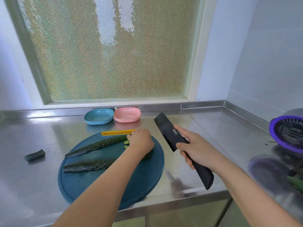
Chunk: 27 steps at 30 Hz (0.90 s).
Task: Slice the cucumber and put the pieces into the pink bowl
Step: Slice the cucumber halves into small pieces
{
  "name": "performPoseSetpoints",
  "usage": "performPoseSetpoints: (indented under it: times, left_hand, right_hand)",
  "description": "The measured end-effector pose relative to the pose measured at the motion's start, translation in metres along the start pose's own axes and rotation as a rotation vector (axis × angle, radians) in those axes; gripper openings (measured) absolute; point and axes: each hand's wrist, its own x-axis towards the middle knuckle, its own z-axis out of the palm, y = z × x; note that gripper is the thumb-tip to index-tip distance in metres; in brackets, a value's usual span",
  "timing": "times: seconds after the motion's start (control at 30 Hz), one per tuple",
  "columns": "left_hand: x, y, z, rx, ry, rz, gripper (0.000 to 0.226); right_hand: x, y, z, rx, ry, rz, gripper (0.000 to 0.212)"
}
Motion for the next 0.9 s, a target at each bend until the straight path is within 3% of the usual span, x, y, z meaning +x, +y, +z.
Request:
performPoseSetpoints:
  times: [0.1,0.23,0.33,0.43,0.53,0.77,0.9]
  left_hand:
    - [0.004,-0.014,-0.006,-0.211,0.131,-0.089,0.028]
    - [-0.011,-0.031,-0.031,-0.376,0.45,-0.1,0.049]
    - [-0.026,-0.04,-0.043,-0.343,0.601,0.149,0.056]
    - [-0.041,-0.043,-0.04,-0.113,0.352,0.434,0.068]
    - [-0.048,-0.045,-0.028,-0.064,0.139,0.547,0.073]
    - [-0.024,-0.068,-0.021,-0.003,0.073,0.378,0.066]
    - [-0.02,-0.074,-0.023,-0.09,0.089,0.331,0.074]
  right_hand:
    - [-0.001,-0.001,0.003,-0.109,-0.003,-0.039,0.064]
    - [0.002,-0.001,0.012,-0.604,0.063,-0.115,0.045]
    - [0.009,0.0,0.018,-0.826,0.13,-0.135,0.015]
    - [0.014,-0.002,0.025,-0.986,0.138,-0.158,0.024]
    - [0.015,-0.006,0.029,-1.044,0.176,-0.202,0.029]
    - [0.01,-0.002,0.028,-1.078,0.219,-0.183,0.03]
    - [0.004,0.004,0.02,-1.008,0.216,-0.143,0.022]
